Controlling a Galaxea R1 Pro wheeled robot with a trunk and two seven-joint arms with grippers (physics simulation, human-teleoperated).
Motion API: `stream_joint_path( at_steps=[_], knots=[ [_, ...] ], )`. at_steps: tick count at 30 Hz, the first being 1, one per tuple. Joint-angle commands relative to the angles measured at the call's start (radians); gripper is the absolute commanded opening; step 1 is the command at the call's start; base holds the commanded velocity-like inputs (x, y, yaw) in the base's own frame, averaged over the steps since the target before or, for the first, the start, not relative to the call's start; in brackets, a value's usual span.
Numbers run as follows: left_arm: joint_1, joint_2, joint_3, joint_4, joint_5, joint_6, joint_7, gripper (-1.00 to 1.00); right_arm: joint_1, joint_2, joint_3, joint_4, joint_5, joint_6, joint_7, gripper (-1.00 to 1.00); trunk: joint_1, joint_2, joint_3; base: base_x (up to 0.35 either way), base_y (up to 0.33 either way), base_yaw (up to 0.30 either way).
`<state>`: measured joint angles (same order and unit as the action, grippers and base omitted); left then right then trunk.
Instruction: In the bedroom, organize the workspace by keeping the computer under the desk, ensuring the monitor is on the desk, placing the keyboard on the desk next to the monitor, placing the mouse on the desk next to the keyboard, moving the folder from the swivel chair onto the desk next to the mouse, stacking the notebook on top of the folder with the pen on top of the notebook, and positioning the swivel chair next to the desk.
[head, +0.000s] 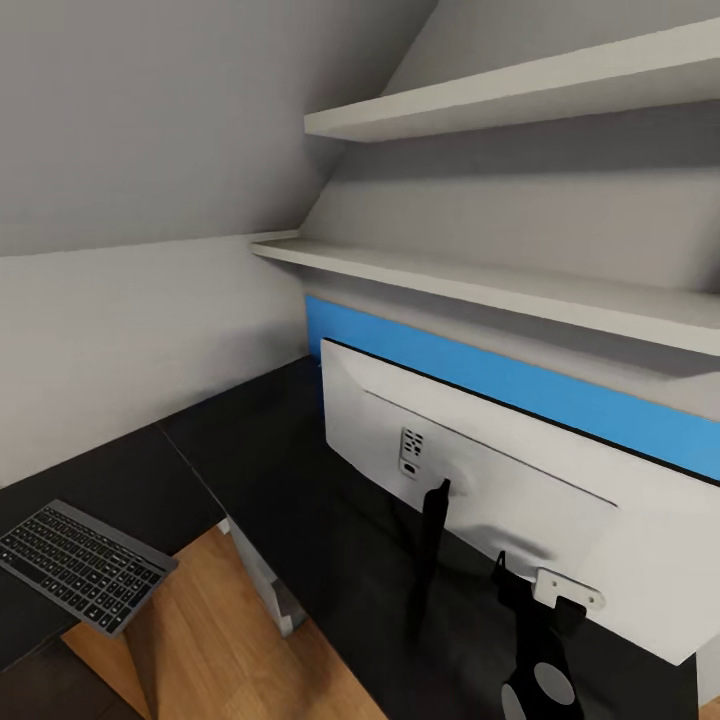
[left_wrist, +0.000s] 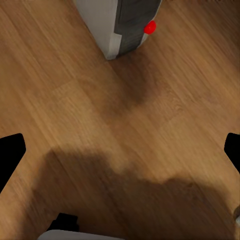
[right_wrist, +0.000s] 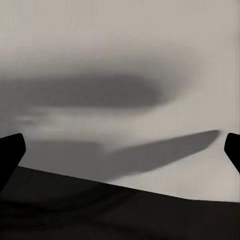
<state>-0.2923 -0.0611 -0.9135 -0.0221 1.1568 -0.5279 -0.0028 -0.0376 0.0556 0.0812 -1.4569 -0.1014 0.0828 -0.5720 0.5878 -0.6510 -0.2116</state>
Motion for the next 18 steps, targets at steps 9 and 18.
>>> stream_joint_path(
  at_steps=[9,18],
  knots=[
    [-0.001,0.0,-0.008,0.001,0.009,-0.003,0.0,1.0,-0.001,0.0,0.003,-0.002,-0.005,0.004,-0.005,1.0,0.0,-0.001,-0.002,0.002,-0.002,-0.002],
    [-0.001,0.001,-0.007,0.001,0.009,-0.003,0.0,1.0,-0.001,0.002,0.006,-0.002,-0.006,-0.061,-0.006,1.0,0.0,-0.001,-0.002,0.0,0.0,-0.164]
  ],
)
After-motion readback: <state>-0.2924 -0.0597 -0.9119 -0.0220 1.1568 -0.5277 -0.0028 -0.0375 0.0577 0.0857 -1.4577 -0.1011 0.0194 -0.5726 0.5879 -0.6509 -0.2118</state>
